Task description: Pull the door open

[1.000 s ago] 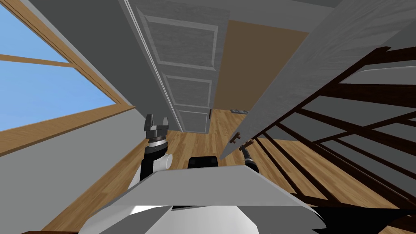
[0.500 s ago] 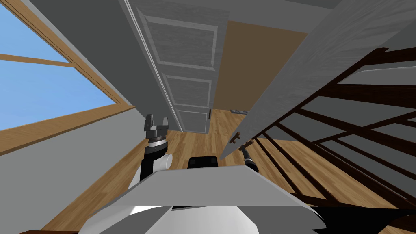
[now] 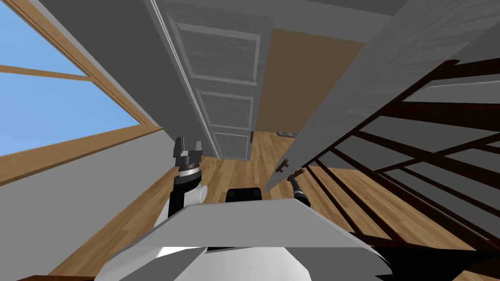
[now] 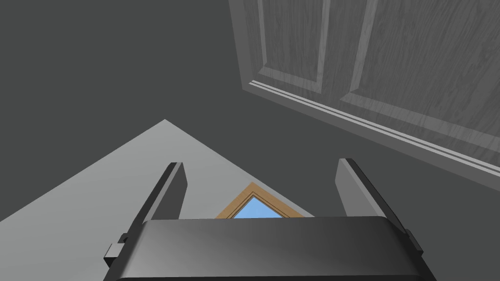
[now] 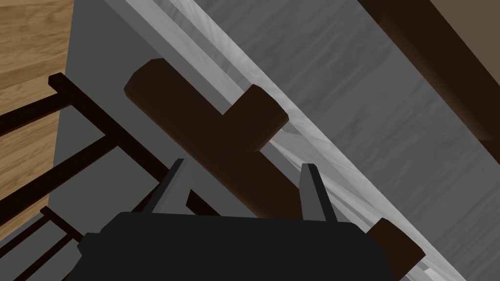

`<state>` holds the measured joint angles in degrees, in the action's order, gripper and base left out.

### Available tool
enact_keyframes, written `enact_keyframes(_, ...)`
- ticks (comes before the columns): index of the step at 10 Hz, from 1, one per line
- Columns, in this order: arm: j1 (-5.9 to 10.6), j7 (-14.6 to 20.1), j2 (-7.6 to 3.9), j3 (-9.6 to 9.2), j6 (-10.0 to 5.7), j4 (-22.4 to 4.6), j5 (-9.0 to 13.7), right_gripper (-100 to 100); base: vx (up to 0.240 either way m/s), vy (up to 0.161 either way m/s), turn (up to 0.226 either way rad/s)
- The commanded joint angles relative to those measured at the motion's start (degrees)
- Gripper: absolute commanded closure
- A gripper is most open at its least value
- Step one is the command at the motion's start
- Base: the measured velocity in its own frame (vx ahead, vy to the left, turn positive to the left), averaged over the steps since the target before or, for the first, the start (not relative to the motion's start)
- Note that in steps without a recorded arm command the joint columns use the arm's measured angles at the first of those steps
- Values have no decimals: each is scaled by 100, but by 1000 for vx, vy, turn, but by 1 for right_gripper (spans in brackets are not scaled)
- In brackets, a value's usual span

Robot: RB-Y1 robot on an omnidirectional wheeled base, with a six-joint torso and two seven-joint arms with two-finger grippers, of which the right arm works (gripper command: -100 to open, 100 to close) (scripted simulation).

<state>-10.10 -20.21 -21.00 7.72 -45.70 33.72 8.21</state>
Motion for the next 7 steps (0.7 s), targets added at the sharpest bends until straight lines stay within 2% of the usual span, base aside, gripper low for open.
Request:
enact_keyframes(1,18,135,21,18,109,286,52,100,4,4,13)
enact_keyframes(5,18,135,21,18,109,335,52,100,-5,1,1)
enact_keyframes(7,29,215,21,-9,106,338,65,100,-18,-33,23)
